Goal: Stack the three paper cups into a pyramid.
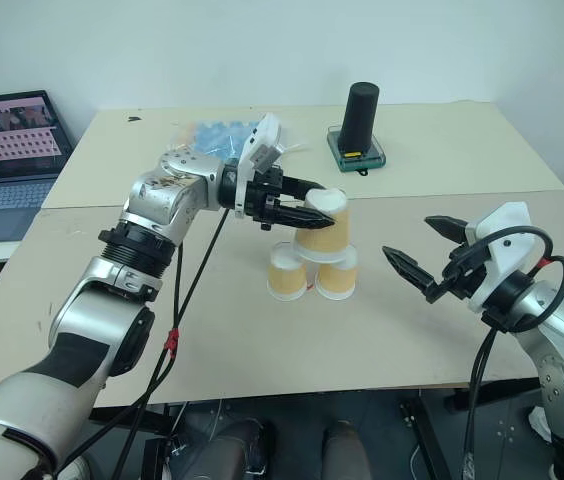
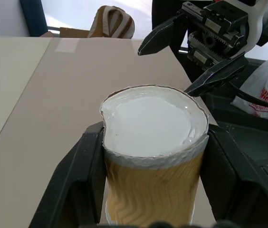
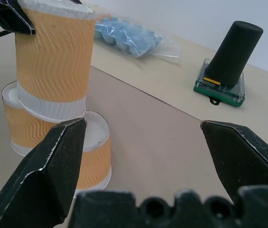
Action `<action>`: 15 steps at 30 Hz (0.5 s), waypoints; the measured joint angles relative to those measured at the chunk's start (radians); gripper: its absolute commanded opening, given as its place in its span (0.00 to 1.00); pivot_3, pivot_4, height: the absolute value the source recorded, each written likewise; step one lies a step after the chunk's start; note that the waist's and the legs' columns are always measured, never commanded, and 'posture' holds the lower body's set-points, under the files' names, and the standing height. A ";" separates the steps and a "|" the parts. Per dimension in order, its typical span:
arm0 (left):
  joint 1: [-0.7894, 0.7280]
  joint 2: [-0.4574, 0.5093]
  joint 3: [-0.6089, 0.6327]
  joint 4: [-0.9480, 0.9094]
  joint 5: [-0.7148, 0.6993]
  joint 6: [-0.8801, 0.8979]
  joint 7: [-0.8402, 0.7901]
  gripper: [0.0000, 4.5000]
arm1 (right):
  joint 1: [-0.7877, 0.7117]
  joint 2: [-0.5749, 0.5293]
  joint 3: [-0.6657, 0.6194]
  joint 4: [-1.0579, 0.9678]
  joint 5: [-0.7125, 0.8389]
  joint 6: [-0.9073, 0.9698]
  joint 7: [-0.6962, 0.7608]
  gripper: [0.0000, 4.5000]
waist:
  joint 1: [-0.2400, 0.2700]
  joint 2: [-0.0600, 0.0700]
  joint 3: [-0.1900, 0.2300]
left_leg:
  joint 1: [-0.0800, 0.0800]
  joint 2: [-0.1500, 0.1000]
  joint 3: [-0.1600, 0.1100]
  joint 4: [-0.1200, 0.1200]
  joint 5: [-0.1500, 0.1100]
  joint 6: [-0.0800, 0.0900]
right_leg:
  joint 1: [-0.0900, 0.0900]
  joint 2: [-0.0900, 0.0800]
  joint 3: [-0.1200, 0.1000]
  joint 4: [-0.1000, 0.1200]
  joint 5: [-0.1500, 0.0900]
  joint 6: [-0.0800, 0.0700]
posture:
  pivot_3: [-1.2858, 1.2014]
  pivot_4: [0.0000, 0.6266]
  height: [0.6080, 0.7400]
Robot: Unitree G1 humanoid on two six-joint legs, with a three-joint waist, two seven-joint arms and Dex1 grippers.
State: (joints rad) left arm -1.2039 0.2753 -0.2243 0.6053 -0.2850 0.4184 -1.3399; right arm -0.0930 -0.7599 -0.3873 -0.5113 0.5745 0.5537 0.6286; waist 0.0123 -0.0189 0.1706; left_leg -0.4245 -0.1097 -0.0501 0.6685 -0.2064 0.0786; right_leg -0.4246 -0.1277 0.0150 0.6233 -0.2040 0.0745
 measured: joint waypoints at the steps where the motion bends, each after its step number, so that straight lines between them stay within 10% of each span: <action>1: 0.000 0.000 -0.001 0.000 0.007 0.000 -0.002 0.50 | 0.000 0.000 0.000 0.000 0.000 0.000 0.000 1.00 | 0.000 0.000 0.000 | 0.000 0.000 0.000 0.000 0.000 0.000 | 0.000 0.000 0.000 0.000 0.000 0.000 | 0.52 0.24 0.90; 15: 0.010 -0.018 -0.008 0.041 0.061 -0.064 0.005 0.50 | 0.024 0.006 -0.001 -0.019 0.012 0.000 -0.001 1.00 | 0.001 0.000 0.000 | 0.000 0.000 0.000 0.001 0.000 0.000 | 0.001 0.000 0.000 0.001 0.000 0.000 | 0.52 0.24 0.90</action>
State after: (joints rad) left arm -1.1938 0.2576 -0.2326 0.6462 -0.2237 0.3545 -1.3346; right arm -0.0693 -0.7535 -0.3879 -0.5301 0.5864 0.5537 0.6277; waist 0.0128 -0.0189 0.1706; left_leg -0.4242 -0.1097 -0.0502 0.6699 -0.2065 0.0788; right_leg -0.4240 -0.1277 0.0149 0.6240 -0.2040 0.0746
